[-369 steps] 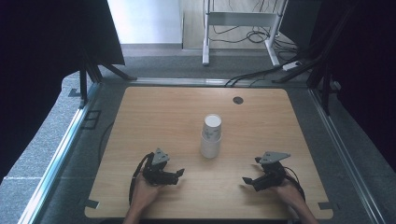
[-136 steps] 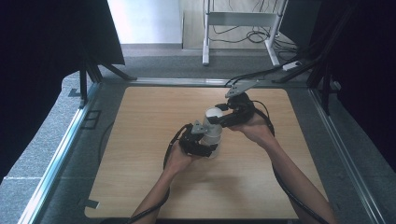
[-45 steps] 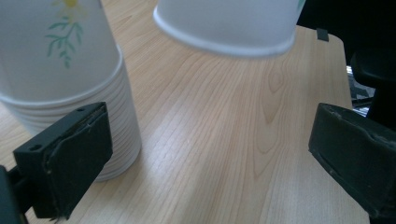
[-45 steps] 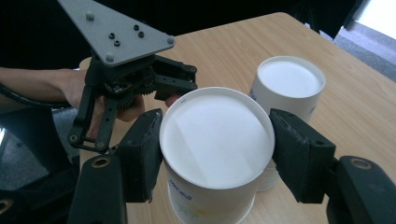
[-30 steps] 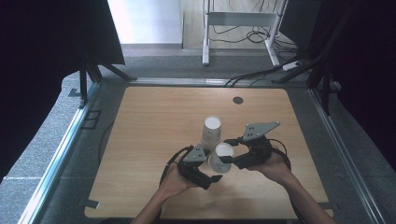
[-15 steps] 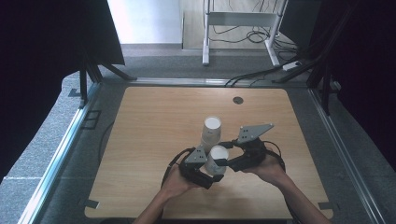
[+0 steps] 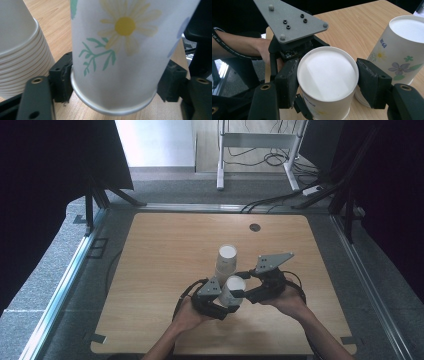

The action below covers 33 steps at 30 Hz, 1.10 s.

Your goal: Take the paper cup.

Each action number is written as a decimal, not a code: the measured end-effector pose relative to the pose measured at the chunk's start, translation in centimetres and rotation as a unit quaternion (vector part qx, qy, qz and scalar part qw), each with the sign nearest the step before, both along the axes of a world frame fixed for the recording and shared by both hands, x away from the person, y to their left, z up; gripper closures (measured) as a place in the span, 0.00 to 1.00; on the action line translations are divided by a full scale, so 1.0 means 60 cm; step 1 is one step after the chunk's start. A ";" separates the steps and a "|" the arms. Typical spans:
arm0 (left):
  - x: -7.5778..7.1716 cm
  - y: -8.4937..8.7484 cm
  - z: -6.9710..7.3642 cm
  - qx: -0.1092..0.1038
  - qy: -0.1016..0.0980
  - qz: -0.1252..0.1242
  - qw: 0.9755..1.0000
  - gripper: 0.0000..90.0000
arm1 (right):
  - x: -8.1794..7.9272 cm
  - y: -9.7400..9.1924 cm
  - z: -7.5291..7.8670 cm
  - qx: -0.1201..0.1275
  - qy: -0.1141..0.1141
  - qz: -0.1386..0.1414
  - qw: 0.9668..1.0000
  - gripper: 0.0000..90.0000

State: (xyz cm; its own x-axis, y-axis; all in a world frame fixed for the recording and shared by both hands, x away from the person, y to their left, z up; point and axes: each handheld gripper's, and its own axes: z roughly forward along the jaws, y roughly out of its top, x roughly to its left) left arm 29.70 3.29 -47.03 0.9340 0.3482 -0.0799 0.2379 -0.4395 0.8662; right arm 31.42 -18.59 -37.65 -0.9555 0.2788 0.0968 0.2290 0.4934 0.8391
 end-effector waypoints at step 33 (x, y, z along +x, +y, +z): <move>0.007 0.011 0.049 0.181 -0.019 -0.039 0.982 0.40 | -0.002 -0.035 -0.009 -0.048 -0.017 0.009 0.999 0.18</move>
